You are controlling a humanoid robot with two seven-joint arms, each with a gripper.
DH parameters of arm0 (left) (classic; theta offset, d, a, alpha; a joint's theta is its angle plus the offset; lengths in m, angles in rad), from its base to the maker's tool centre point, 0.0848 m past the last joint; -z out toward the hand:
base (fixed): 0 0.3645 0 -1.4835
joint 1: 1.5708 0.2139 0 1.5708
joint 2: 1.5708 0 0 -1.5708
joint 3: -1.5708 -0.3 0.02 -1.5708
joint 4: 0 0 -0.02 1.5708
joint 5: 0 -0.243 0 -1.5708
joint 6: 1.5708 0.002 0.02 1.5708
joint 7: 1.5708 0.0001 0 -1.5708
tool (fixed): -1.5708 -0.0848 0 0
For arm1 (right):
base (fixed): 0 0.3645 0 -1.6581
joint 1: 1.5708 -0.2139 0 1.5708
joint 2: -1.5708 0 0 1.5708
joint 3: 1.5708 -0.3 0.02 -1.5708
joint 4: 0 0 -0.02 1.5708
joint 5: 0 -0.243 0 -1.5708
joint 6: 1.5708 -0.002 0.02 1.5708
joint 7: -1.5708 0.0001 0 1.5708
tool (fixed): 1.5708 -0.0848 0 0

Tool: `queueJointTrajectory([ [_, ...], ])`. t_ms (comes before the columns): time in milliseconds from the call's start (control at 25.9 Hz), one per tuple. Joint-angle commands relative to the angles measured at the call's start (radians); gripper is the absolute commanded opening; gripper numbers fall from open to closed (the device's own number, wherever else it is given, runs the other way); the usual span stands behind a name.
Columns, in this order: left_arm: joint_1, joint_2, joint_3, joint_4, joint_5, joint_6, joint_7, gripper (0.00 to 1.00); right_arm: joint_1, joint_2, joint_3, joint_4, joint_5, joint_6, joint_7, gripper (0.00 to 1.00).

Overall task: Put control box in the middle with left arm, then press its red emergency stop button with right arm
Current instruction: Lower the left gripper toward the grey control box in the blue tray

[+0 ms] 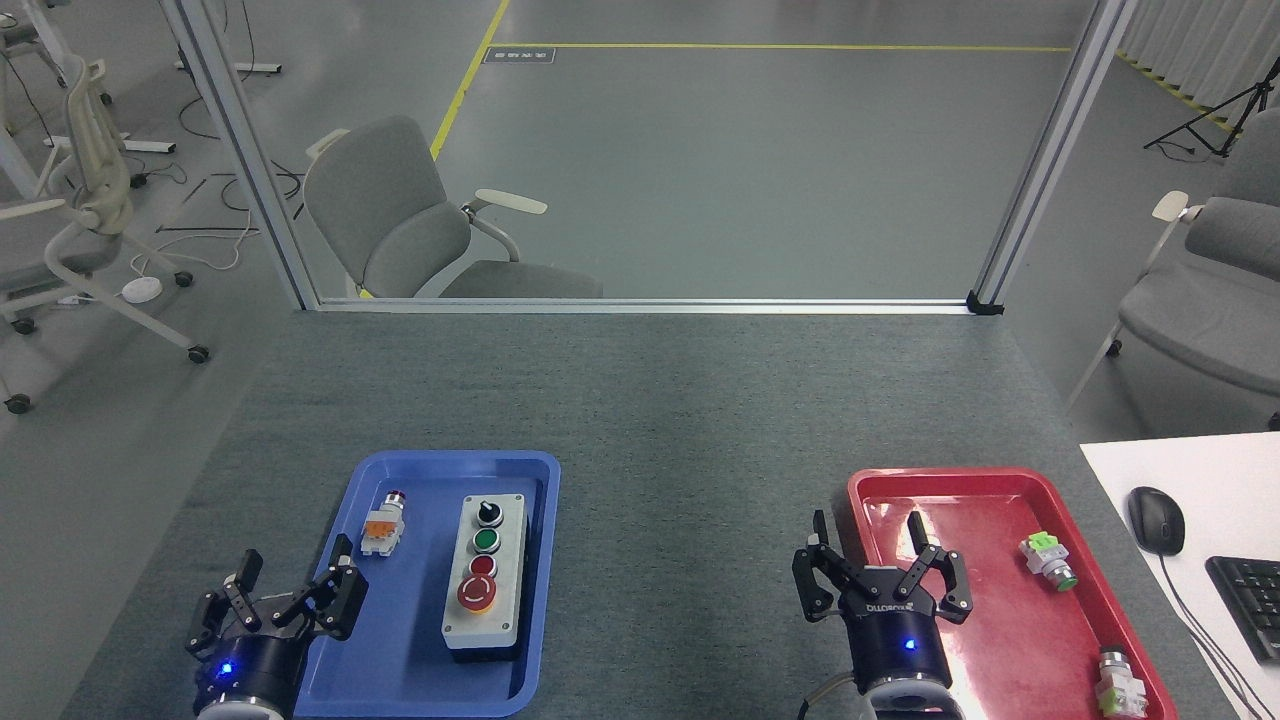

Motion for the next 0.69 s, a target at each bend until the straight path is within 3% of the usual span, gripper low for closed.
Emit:
queueJointTrajectory([
  [0, 0.0, -0.003, -0.001, 0.003, 0.003, -0.001, 0.004, 0.99, 0.001, 0.002, 0.0, 0.001, 0.0, 0.001, -0.002, 0.98],
  [463, 0.005, -0.006, -0.002, -0.03, 0.006, -0.009, 0.027, 0.99, 0.003, 0.003, 0.001, 0.002, 0.002, 0.001, -0.002, 0.98],
  [656, 0.129, -0.005, -0.004, -0.201, 0.006, -0.016, 0.026, 0.99, 0.003, 0.002, 0.001, 0.007, 0.0, 0.001, -0.002, 0.97],
])
